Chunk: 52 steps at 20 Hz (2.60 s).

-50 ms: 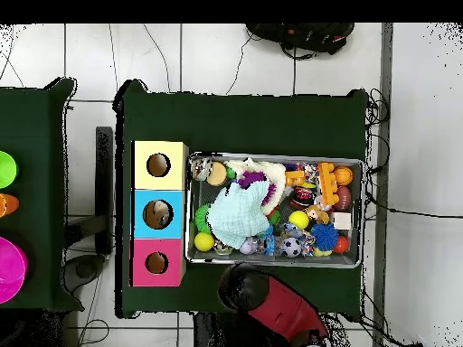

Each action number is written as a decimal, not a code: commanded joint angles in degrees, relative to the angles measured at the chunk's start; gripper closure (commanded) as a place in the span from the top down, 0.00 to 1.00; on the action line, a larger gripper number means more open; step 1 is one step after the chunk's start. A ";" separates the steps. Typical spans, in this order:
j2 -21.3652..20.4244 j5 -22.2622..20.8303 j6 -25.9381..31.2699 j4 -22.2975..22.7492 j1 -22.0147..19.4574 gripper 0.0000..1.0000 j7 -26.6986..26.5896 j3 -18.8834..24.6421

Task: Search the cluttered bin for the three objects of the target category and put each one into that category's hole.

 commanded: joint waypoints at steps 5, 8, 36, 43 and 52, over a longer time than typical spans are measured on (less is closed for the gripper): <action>-3.83 4.50 12.07 1.09 -2.10 1.00 19.44 -7.19; -8.67 1.33 21.23 -1.90 1.06 1.00 20.40 -11.71; -23.67 -31.10 -9.48 15.20 -37.19 1.00 -40.38 45.93; -17.76 -41.42 -6.49 12.38 -40.08 1.00 -40.11 51.30; -5.67 -53.22 -8.98 6.65 -41.68 1.00 -34.91 52.51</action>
